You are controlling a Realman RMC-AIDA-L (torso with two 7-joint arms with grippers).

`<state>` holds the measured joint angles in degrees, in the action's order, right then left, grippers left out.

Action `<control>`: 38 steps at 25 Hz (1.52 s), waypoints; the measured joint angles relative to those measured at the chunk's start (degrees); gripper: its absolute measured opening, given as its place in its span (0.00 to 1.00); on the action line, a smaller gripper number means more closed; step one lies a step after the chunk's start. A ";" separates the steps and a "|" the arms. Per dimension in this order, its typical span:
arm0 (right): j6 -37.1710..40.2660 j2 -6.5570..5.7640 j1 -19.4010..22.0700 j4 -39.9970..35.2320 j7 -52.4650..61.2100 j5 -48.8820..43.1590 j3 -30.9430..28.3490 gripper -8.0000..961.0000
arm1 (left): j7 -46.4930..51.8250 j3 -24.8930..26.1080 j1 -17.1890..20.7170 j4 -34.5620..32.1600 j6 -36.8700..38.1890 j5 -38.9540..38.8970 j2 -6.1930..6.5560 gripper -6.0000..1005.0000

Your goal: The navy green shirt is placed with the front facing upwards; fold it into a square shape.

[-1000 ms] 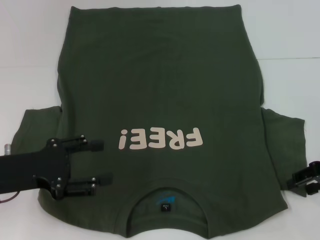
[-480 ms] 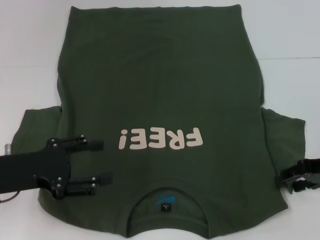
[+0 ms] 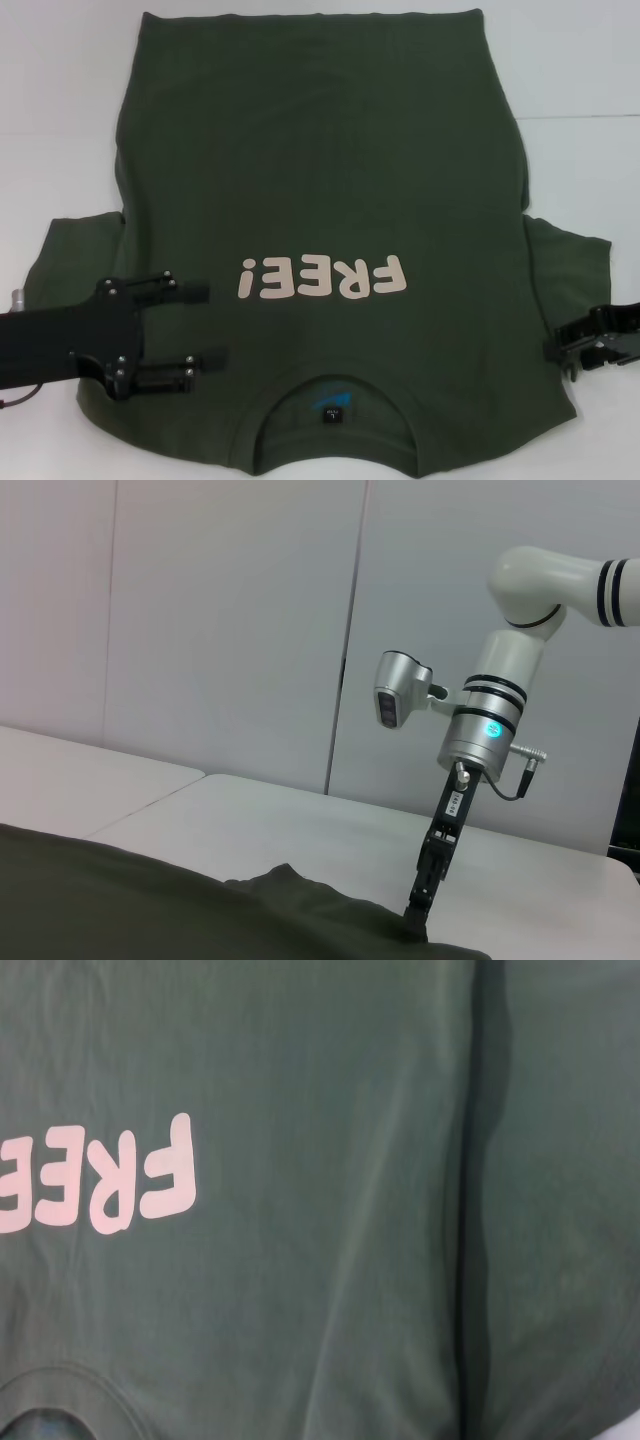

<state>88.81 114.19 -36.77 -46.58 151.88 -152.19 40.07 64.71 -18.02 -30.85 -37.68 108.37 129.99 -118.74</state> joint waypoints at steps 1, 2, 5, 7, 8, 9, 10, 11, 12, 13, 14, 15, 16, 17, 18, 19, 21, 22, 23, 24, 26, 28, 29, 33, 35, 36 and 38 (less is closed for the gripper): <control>-0.04 -0.01 -0.02 0.00 0.02 0.00 -0.01 0.67 | 0.00 0.00 0.00 0.00 0.00 0.00 0.00 0.80; -0.13 -0.01 -0.03 -0.01 0.05 0.00 -0.01 0.67 | 0.00 0.03 0.00 0.00 0.00 0.00 0.00 0.80; -0.21 -0.02 -0.05 -0.03 0.14 0.00 0.17 0.63 | -0.01 0.12 0.00 0.00 -0.07 0.00 0.00 0.80; -0.22 -0.03 -0.06 -0.05 0.12 0.00 0.26 0.61 | -0.02 0.16 0.00 0.00 -0.13 0.00 0.00 0.80; -0.22 -0.03 -0.08 -0.05 0.09 0.00 0.27 0.59 | -0.02 0.18 0.00 0.00 -0.15 0.00 0.00 0.80; -0.19 -0.03 -0.12 -0.06 0.05 0.00 0.29 0.58 | -0.03 0.20 0.00 0.00 -0.19 0.00 0.00 0.80; -0.15 -0.03 -0.17 -0.07 0.01 0.00 0.33 0.57 | -0.02 0.20 -0.02 0.00 -0.24 0.00 0.00 0.80; -0.13 -0.01 -0.21 -0.07 0.01 -0.01 0.38 0.56 | -0.02 0.19 -0.04 0.00 -0.35 0.00 0.00 0.80; -0.13 0.01 -0.23 -0.07 0.00 -0.01 0.40 0.54 | -0.02 0.19 -0.04 0.00 -0.35 0.00 0.00 0.80; -0.13 0.03 -0.24 -0.06 0.00 -0.01 0.40 0.53 | -0.03 0.10 -0.09 0.04 -0.56 0.00 0.00 0.80; -0.13 0.03 -0.24 -0.04 0.00 -0.02 0.41 0.50 | -0.03 0.10 -0.09 0.05 -0.59 0.00 0.00 0.80; -0.14 0.04 -0.23 -0.03 0.00 -0.02 0.42 0.46 | -0.03 0.10 -0.10 0.05 -0.62 0.00 0.00 0.80; -0.14 0.04 -0.24 -0.02 0.00 -0.03 0.42 0.43 | -0.02 0.09 -0.11 0.06 -0.63 0.00 0.00 0.80; -0.14 0.05 -0.24 -0.01 0.00 -0.04 0.44 0.39 | -0.03 0.10 -0.15 0.08 -0.65 0.00 0.00 0.80; -0.16 0.07 -0.23 -0.01 0.00 -0.09 0.46 0.36 | -0.03 0.11 -0.20 0.10 -0.65 0.00 0.00 0.80; -0.16 0.12 -0.24 0.00 0.00 -0.16 0.49 0.32 | -0.03 0.10 -0.24 0.12 -0.65 0.00 0.00 0.80; -0.14 0.28 -0.38 0.00 0.00 -0.36 0.72 0.29 | -0.02 0.12 -0.30 0.16 -0.65 0.00 0.00 0.80; -0.10 0.38 -0.43 -0.13 -0.01 -0.42 1.05 0.27 | -0.03 0.14 -0.30 0.16 -0.65 0.00 0.00 0.80; -0.05 0.47 -0.47 -0.33 -0.03 -0.46 1.42 0.26 | -0.03 0.15 -0.30 0.16 -0.65 0.00 0.00 0.80; -0.02 0.56 -0.46 -0.66 -0.05 -0.48 1.85 0.24 | -0.03 0.16 -0.31 0.16 -0.66 0.00 0.00 0.80; 0.04 0.67 -0.43 -1.11 -0.08 -0.48 2.75 0.18 | -0.02 0.20 -0.35 0.16 -0.70 0.00 0.00 0.80; 0.01 0.74 -0.43 -1.37 -0.09 -0.49 3.39 0.12 | 0.01 0.24 -0.43 0.16 -0.74 0.00 0.00 0.80; -0.02 0.76 -0.43 -1.51 -0.09 -0.51 3.57 0.09 | 0.05 0.25 -0.45 0.16 -0.74 0.00 0.00 0.80; 0.10 0.79 -0.08 -3.02 -0.03 -0.56 3.66 0.02 | 0.18 0.29 -0.56 0.15 -0.74 0.00 0.00 0.80; 0.50 0.66 0.66 -4.94 0.18 -0.57 3.65 0.03 | 0.23 0.32 -0.56 0.15 -0.74 0.00 0.00 0.80; 0.68 0.56 1.14 -6.09 0.27 -0.56 3.54 0.03 | 0.23 0.32 -0.56 0.15 -0.74 0.00 0.00 0.80; 0.83 0.18 2.20 -7.80 0.39 -0.57 3.07 0.03 | 0.29 0.36 -0.62 0.35 -0.75 0.00 0.01 0.80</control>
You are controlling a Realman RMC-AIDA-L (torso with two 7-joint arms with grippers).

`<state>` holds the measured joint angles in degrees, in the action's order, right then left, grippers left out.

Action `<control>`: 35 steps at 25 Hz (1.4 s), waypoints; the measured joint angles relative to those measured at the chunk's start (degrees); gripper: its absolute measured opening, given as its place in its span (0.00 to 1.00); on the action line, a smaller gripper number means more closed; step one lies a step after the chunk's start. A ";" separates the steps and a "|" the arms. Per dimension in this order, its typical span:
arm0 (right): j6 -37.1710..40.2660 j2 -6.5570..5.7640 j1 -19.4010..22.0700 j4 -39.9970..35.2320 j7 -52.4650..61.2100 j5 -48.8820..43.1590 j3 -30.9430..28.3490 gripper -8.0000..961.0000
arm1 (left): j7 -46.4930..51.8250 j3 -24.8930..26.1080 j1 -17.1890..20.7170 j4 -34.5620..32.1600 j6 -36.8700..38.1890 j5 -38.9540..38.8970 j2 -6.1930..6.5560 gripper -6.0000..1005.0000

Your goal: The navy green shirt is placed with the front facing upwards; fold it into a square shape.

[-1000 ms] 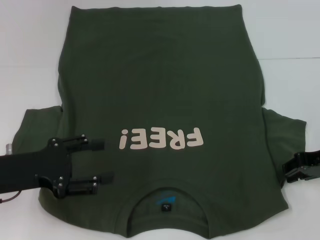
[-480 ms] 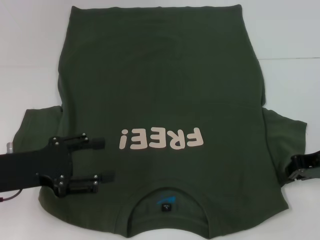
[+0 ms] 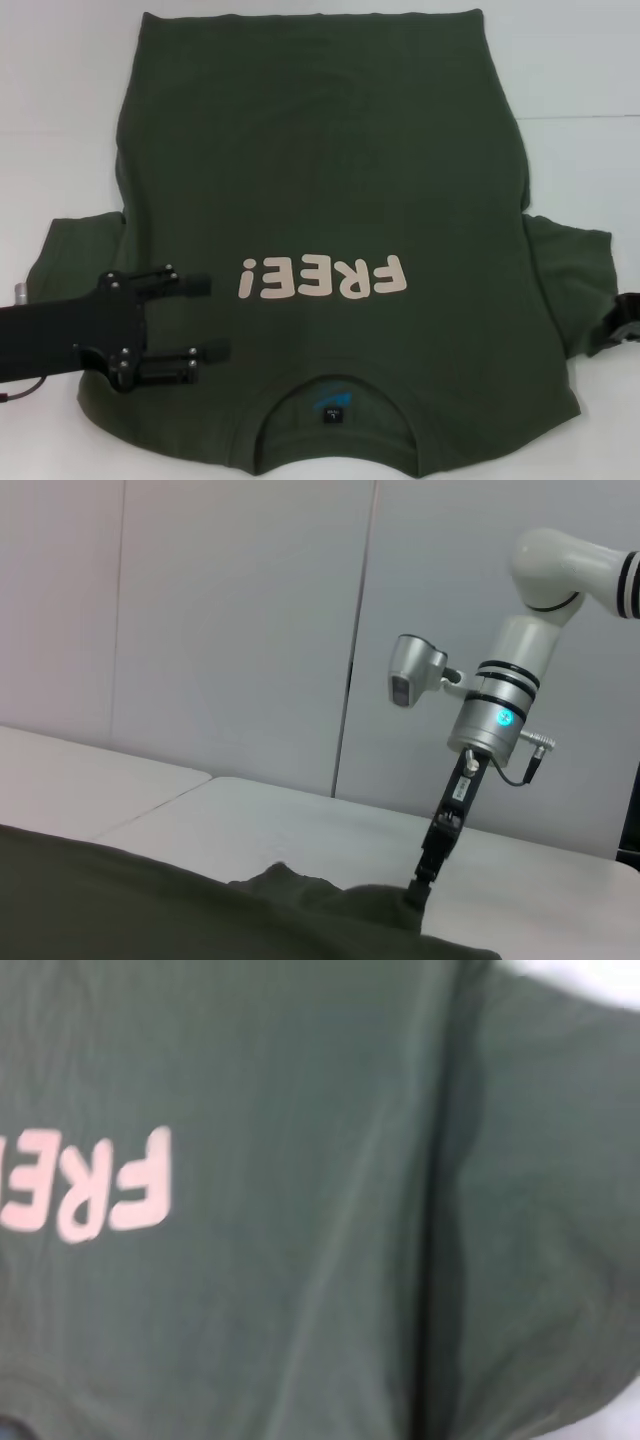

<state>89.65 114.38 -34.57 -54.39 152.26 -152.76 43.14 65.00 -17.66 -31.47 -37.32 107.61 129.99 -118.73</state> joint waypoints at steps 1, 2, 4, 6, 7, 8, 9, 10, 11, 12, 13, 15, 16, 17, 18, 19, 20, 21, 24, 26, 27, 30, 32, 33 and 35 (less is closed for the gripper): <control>-0.09 -0.34 0.46 -0.51 0.01 0.00 -0.40 0.03 | 0.02 0.00 -0.04 0.10 -0.02 0.00 0.01 0.80; -0.26 -0.71 0.76 -0.69 0.00 0.00 -0.77 0.03 | 0.04 0.00 -0.09 0.21 -0.04 0.00 0.03 0.80; -0.41 -1.54 1.18 -0.39 -0.19 0.00 -1.37 0.03 | 0.14 0.00 -0.25 0.34 -0.04 -0.01 0.07 0.80; -0.87 -2.14 1.76 -0.10 -0.39 -0.01 -1.54 0.03 | 0.31 0.00 -0.43 0.38 -0.04 -0.04 0.08 0.80; -1.27 -2.29 2.11 -0.12 -0.43 -0.15 -1.48 0.03 | 0.47 0.00 -0.56 0.39 -0.05 -0.07 0.08 0.80; -1.68 -2.31 2.35 -0.22 -0.44 -0.42 -1.47 0.03 | 0.57 0.00 -0.66 0.41 -0.04 -0.08 0.08 0.80; -2.41 -2.34 2.59 -0.33 -0.48 -0.96 -1.47 0.03 | 0.62 0.00 -0.73 0.43 -0.05 -0.09 0.08 0.80; -3.23 -2.36 2.78 -0.43 -0.56 -1.59 -1.50 0.03 | 0.63 -0.01 -0.75 0.46 -0.04 -0.09 0.08 0.80; -3.91 -2.36 2.88 -0.45 -0.76 -2.08 -1.56 0.03 | 0.65 -0.01 -0.79 0.46 -0.04 -0.09 0.09 0.80; -4.72 -2.36 2.96 -0.45 -1.02 -2.60 -1.60 0.03 | 0.71 0.00 -0.82 0.47 -0.05 -0.09 0.08 0.80; -5.16 -2.36 2.99 -0.45 -1.26 -2.79 -1.61 0.03 | 0.77 -0.01 -0.87 0.47 -0.04 -0.09 0.06 0.80; -6.31 -2.36 2.98 -0.50 -1.85 -3.04 -1.64 0.03 | 0.90 0.00 -0.96 0.58 -0.04 -0.09 0.04 0.80; -6.83 -2.36 2.93 -0.52 -2.11 -3.05 -1.64 0.03 | 0.93 -0.01 -1.00 0.72 -0.04 -0.09 0.04 0.80; -7.49 -2.36 2.85 -0.54 -2.35 -3.06 -1.65 0.03 | 1.00 0.00 -1.10 0.92 -0.04 -0.09 0.03 0.80; -8.10 -2.36 2.72 -0.57 -2.55 -3.07 -1.64 0.03 | 1.05 0.01 -1.17 1.06 -0.04 -0.09 0.03 0.80; -8.89 -2.35 2.56 -0.59 -2.73 -3.07 -1.62 0.03 | 1.07 0.02 -1.20 1.13 -0.04 -0.09 0.02 0.80; -9.45 -2.39 2.43 -0.59 -2.85 -3.07 -1.60 0.03 | 1.10 0.05 -1.22 1.17 -0.04 -0.10 0.01 0.80; -10.07 -2.51 2.27 -0.60 -3.04 -3.07 -1.59 0.03 | 1.11 0.06 -1.23 1.19 -0.04 -0.10 0.01 0.80; -11.56 -2.86 1.78 -0.63 -3.50 -3.07 -1.45 0.03 | 1.25 0.07 -1.23 1.25 -0.08 -0.20 0.00 0.80; -12.40 -3.05 1.45 -0.67 -3.83 -3.07 -1.44 0.03 | 1.41 0.09 -1.23 1.28 -0.10 -0.55 -0.01 0.80; -12.89 -3.11 1.30 -0.69 -3.98 -3.08 -1.45 0.03 | 1.48 0.09 -1.23 1.28 -0.10 -0.62 -0.01 0.80; -14.84 -3.37 0.73 -0.72 -4.17 -3.72 -1.49 0.03 | 1.69 0.09 -1.23 1.29 -0.14 -0.68 -0.01 0.80; -15.73 -3.45 0.35 -0.72 -4.46 -4.21 -1.57 0.03 | 1.97 0.09 -1.30 1.29 -0.29 -0.73 -0.01 0.80; -16.06 -3.47 0.19 -0.72 -4.62 -4.32 -1.58 0.03 | 2.05 0.09 -1.33 1.29 -0.37 -0.75 -0.01 0.80; -16.76 -3.47 -0.10 -0.73 -4.93 -4.43 -1.44 0.04 | 2.17 0.09 -1.39 1.30 -0.58 -0.79 -0.01 0.80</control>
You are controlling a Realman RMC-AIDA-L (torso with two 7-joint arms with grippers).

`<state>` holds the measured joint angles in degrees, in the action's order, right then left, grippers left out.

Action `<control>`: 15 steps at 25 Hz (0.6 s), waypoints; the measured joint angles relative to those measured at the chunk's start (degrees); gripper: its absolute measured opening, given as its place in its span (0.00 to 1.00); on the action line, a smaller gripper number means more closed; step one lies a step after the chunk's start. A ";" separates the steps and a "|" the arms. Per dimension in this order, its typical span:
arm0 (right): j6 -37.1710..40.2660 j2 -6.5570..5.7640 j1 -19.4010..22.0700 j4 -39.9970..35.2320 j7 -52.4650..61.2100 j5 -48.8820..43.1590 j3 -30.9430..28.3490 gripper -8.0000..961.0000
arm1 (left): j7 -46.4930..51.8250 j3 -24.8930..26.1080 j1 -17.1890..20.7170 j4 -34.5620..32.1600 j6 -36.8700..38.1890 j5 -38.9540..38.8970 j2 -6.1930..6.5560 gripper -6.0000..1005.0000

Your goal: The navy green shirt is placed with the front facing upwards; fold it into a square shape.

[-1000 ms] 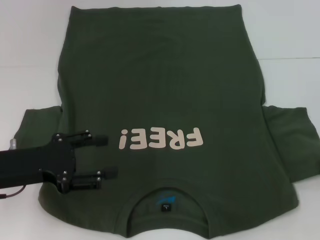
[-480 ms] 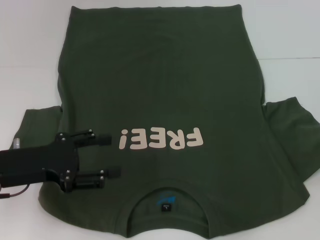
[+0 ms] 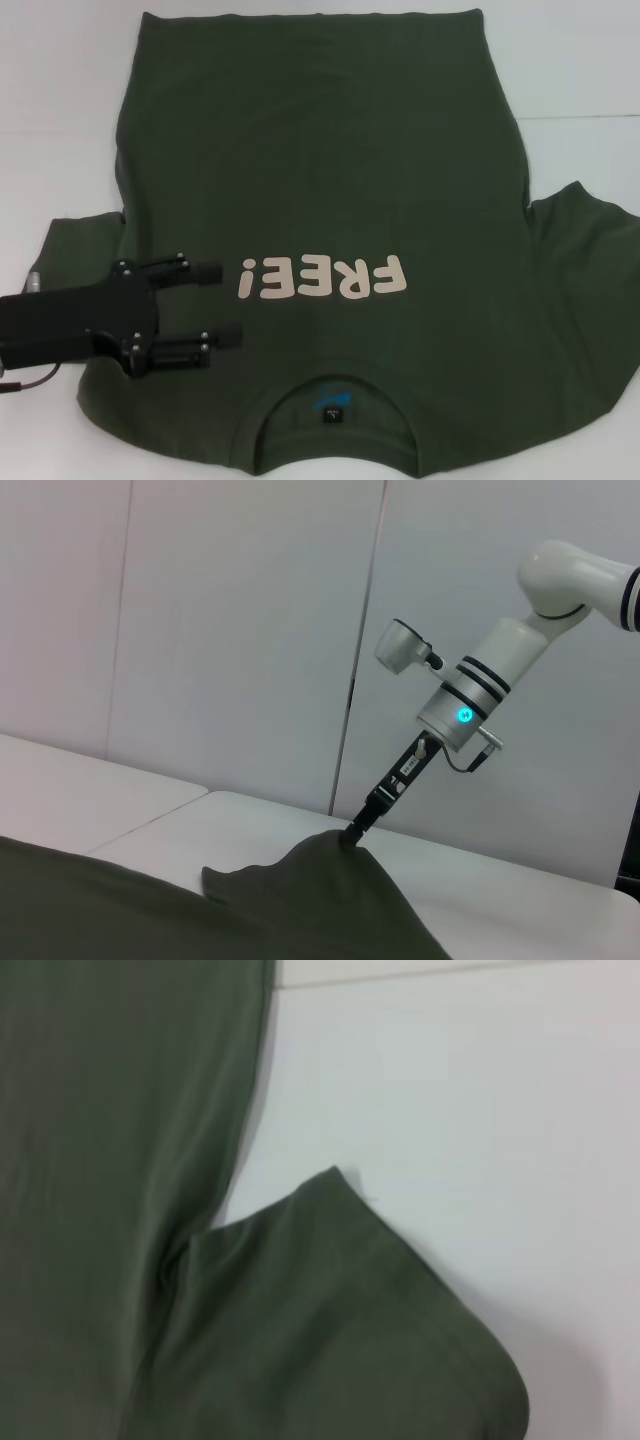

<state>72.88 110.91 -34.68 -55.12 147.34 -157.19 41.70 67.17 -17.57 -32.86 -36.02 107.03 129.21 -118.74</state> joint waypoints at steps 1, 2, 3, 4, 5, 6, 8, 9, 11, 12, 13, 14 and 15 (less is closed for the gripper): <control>-0.27 0.00 -0.09 -0.08 -0.10 -0.01 0.05 0.04 | 0.05 0.00 -0.03 0.05 -0.07 -0.01 0.00 0.80; -0.48 0.00 -0.15 -0.27 -0.26 -0.01 0.01 0.04 | 0.08 -0.01 -0.05 0.17 -0.09 -0.01 0.00 0.80; -0.50 0.00 -0.19 -0.55 -0.42 0.12 -0.14 0.04 | 0.10 -0.01 -0.07 0.28 -0.10 -0.01 0.00 0.80; -0.45 0.01 -0.25 -1.06 -0.65 0.36 -0.37 0.04 | 0.11 -0.01 -0.09 0.35 -0.10 -0.01 0.00 0.80; -0.23 0.07 -0.26 -1.67 -0.94 0.87 -0.52 0.04 | 0.12 -0.01 -0.12 0.38 -0.10 -0.03 0.00 0.80; 0.12 0.16 -0.26 -2.40 -1.33 1.63 -0.61 0.04 | 0.15 -0.01 -0.13 0.41 -0.11 -0.11 0.00 0.80; 1.08 0.33 -0.30 -3.80 -2.29 3.75 -0.69 0.04 | 0.29 -0.01 -0.13 0.46 -0.10 -0.37 0.00 0.80; 1.70 0.39 -0.42 -4.40 -2.80 5.01 -0.69 0.04 | 0.40 -0.01 -0.13 0.48 -0.10 -0.51 0.00 0.80; 2.91 0.48 -0.92 -4.90 -3.76 7.21 -0.54 0.04 | 0.58 -0.01 -0.13 0.50 -0.13 -0.62 0.00 0.80; 3.61 0.59 -1.44 -4.96 -4.37 8.14 -0.37 0.04 | 0.58 -0.01 -0.13 0.50 -0.13 -0.62 0.00 0.80; 4.13 0.75 -1.99 -4.94 -4.78 8.48 -0.25 0.04 | 0.59 -0.01 -0.12 0.51 -0.15 -0.63 0.00 0.80; 4.58 0.97 -2.65 -4.87 -5.29 8.69 -0.14 0.04 | 0.59 0.00 -0.12 0.51 -0.16 -0.63 0.00 0.80; 5.13 1.35 -3.43 -4.70 -5.92 8.73 0.00 0.04 | 0.59 0.00 -0.12 0.52 -0.17 -0.63 0.00 0.80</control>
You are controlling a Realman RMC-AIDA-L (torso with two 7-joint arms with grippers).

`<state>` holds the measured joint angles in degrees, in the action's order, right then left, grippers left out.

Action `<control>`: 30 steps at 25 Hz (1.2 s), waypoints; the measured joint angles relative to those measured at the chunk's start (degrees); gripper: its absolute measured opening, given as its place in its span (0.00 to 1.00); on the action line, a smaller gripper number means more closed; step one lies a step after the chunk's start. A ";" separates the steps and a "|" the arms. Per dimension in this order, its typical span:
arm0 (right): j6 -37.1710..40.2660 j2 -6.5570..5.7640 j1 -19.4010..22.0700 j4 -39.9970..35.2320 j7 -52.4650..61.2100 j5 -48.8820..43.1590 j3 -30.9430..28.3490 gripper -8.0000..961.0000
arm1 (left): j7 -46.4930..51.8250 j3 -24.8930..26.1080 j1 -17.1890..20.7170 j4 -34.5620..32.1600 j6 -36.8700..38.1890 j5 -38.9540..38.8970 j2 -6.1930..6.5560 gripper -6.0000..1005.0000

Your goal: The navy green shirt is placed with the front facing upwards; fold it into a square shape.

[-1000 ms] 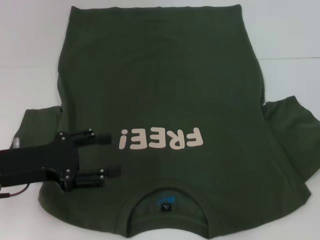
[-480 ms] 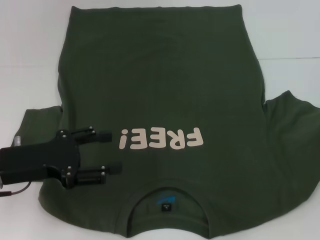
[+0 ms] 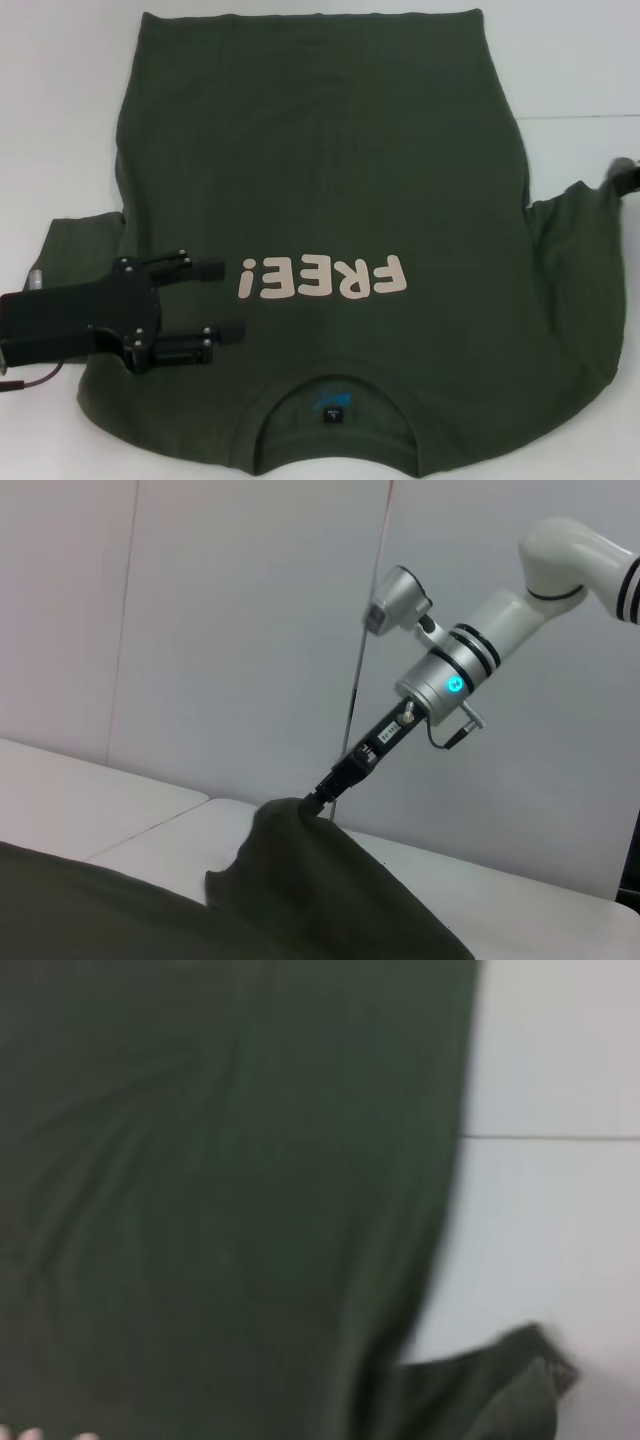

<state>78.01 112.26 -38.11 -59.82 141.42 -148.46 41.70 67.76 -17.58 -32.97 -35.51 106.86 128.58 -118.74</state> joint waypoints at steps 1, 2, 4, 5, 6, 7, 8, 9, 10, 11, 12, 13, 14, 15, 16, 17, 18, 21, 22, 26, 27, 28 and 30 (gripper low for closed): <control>0.26 0.37 -0.53 0.04 -0.47 0.00 0.16 0.04 | 0.00 0.00 0.03 0.00 0.00 -0.03 0.00 0.80; 0.56 0.74 -1.02 0.08 -0.96 0.00 0.36 0.04 | 0.00 0.00 0.04 0.00 0.00 -0.07 0.00 0.80; 1.16 1.59 -2.09 0.10 -1.86 0.01 1.45 0.04 | 0.00 0.01 0.21 0.00 -0.03 -0.38 -0.01 0.80; 1.43 1.96 -2.49 0.10 -2.19 0.05 2.00 0.04 | 0.01 0.00 0.28 0.00 -0.04 -0.58 -0.05 0.80; 1.67 2.38 -2.86 0.10 -2.38 0.07 2.87 0.04 | 0.02 0.01 0.32 0.01 -0.05 -0.68 -0.07 0.80; 1.88 2.80 -3.21 0.03 -2.59 0.09 3.85 0.04 | 0.04 0.04 0.36 0.00 -0.07 -0.77 -0.08 0.80; 2.16 3.24 -3.63 -0.01 -2.84 0.17 4.98 0.04 | 0.06 0.06 0.39 0.00 -0.11 -0.79 -0.08 0.80; 2.32 3.44 -3.82 -0.03 -2.96 0.23 5.58 0.04 | 0.08 0.08 0.42 0.01 -0.24 -0.79 -0.08 0.80; 2.59 3.77 -4.11 -0.03 -3.12 0.33 6.51 0.04 | 0.10 0.08 0.44 0.00 -0.34 -0.79 -0.08 0.80; 2.78 4.02 -4.36 -0.02 -3.19 0.45 7.44 0.04 | 0.11 0.09 0.45 0.00 -0.47 -0.79 -0.08 0.80; 3.00 4.32 -4.55 -0.02 -3.24 0.57 8.27 0.04 | 0.13 0.09 0.45 0.01 -0.55 -0.79 -0.08 0.80; 3.17 4.58 -4.69 -0.02 -3.30 0.69 9.02 0.04 | 0.15 0.09 0.46 0.01 -0.65 -0.79 -0.08 0.80; 3.36 4.88 -4.81 -0.02 -3.41 0.80 9.45 0.04 | 0.16 0.09 0.46 0.01 -0.67 -0.79 -0.09 0.80; 3.55 5.16 -4.94 -0.03 -3.59 0.87 9.81 0.05 | 0.16 0.10 0.46 0.03 -0.69 -0.79 -0.08 0.80; 3.84 5.45 -5.16 -0.03 -3.92 0.94 10.02 0.05 | 0.17 0.10 0.46 0.06 -0.72 -0.79 -0.09 0.80; 4.08 5.67 -5.41 0.08 -4.20 0.98 10.10 0.05 | 0.17 0.09 0.46 0.07 -0.74 -0.79 -0.09 0.80; 4.31 5.90 -5.67 0.32 -4.48 1.01 10.17 0.05 | 0.17 0.10 0.46 0.08 -0.76 -0.79 -0.09 0.80; 4.48 6.34 -6.20 1.52 -4.84 1.01 10.52 0.05 | 0.15 0.09 0.46 0.09 -0.81 -0.79 -0.09 0.80; 4.34 6.39 -6.37 2.17 -4.90 1.01 10.68 0.05 | 0.12 0.09 0.46 0.09 -0.83 -0.79 -0.09 0.80; 3.36 6.53 -7.21 4.71 -4.93 1.01 10.86 0.05 | -0.14 0.09 0.46 0.09 -0.86 -0.79 -0.09 0.80; 3.14 6.53 -7.40 5.18 -4.93 1.01 10.86 0.05 | -0.18 0.09 0.46 0.09 -0.86 -0.79 -0.10 0.80; 2.94 6.55 -7.57 5.69 -4.93 1.01 10.86 0.05 | -0.19 0.09 0.46 0.09 -0.87 -0.79 -0.12 0.80; 2.67 6.57 -7.80 6.42 -4.93 1.01 10.86 0.05 | -0.20 0.09 0.46 0.09 -0.87 -0.79 -0.17 0.80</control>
<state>80.68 118.84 -45.92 -53.40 136.49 -147.46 52.56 67.56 -17.49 -32.52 -35.41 105.99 127.79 -118.91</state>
